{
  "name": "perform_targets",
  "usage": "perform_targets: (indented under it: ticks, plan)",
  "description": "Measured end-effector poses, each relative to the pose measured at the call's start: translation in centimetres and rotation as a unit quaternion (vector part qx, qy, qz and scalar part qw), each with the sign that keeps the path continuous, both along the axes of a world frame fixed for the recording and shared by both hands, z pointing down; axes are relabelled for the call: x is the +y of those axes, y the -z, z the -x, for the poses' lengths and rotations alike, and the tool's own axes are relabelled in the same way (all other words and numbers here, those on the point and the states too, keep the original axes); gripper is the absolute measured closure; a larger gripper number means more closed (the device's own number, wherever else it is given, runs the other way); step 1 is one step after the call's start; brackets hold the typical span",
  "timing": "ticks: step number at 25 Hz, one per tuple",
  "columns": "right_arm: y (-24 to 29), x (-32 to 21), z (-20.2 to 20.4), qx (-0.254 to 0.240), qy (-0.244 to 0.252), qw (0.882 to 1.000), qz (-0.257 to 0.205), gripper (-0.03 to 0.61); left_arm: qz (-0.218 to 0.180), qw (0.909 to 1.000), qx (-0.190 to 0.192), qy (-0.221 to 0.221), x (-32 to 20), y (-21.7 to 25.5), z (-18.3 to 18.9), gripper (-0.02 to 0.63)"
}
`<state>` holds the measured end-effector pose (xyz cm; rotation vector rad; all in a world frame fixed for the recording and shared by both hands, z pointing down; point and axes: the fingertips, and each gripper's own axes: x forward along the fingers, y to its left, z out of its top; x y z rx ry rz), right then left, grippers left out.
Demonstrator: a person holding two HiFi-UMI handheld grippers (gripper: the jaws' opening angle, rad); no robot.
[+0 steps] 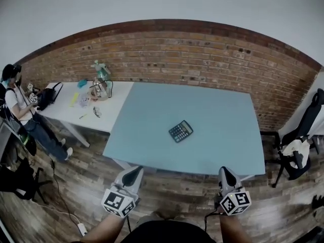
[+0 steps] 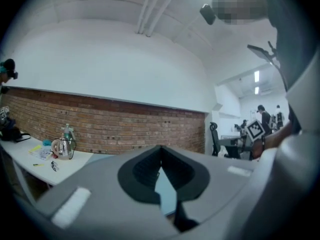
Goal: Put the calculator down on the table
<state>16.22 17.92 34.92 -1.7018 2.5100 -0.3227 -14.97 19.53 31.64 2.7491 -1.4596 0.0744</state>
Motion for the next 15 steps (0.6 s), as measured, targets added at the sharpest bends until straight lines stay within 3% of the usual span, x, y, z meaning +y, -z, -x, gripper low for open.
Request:
perform_targets:
  ticks: [9, 15]
  plan:
    - [1.4, 1.4, 1.0, 0.041, -0.023, 0.999, -0.017, 0.577, -0.011, 0.9999, 0.005, -0.004, 0.0, 0.1, 1.4, 0.627]
    - [0.2, 1.8, 0.4, 0.044, -0.039, 0.998, 0.001, 0.577, -0.026, 0.9997, 0.000, 0.004, 0.1, 0.1, 1.9, 0.627]
